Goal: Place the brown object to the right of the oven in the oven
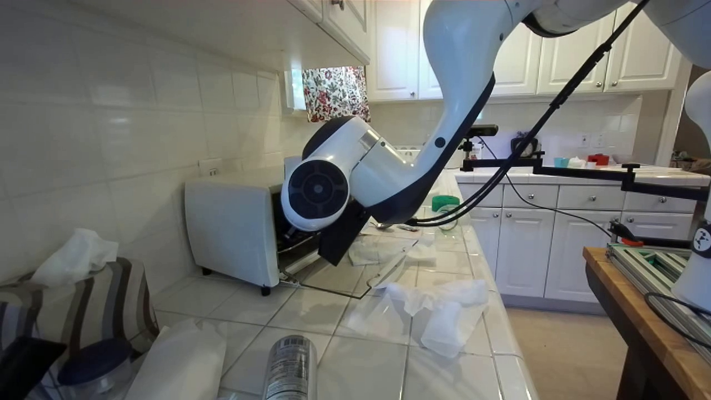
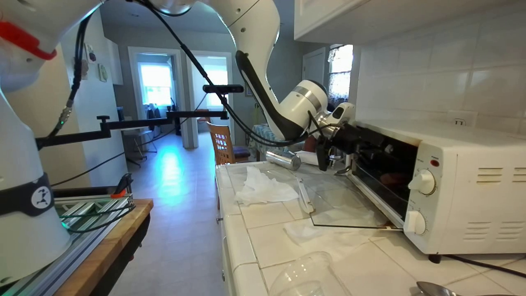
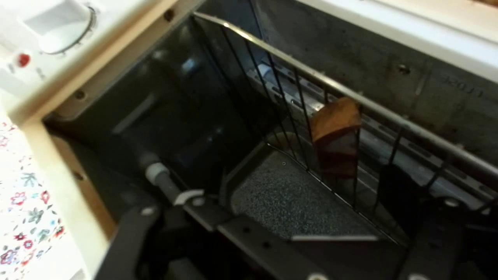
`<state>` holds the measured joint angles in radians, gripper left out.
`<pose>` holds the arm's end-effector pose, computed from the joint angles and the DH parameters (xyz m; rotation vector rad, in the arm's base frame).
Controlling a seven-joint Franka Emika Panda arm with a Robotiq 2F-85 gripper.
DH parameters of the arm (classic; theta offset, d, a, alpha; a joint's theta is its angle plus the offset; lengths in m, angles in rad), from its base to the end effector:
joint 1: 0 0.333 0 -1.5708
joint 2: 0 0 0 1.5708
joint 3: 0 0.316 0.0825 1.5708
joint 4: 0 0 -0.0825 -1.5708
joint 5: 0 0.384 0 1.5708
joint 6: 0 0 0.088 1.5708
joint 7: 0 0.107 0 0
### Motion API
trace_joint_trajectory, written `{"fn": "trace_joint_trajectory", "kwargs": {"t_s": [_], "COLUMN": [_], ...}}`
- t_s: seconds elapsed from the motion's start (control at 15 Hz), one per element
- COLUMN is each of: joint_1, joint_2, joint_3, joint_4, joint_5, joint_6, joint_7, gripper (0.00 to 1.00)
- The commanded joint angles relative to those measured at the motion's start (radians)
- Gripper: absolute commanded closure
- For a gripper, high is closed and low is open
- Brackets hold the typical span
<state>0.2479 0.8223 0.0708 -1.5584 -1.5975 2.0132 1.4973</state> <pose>0.6844 0.1556 0.1747 2.0273 -0.1174 0.9113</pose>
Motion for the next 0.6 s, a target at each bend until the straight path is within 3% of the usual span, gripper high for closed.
{"fn": "trace_joint_trajectory", "kwargs": {"t_s": [0.0,0.53], "joint_1": [0.033,0.09], "joint_2": [0.016,0.085], "joint_3": [-0.01,0.0], "joint_4": [0.006,0.043], "joint_5": [-0.043,-0.122], "joint_6": [-0.084,-0.331], "joint_7": [0.049,0.058], "gripper": [0.0,0.0]}}
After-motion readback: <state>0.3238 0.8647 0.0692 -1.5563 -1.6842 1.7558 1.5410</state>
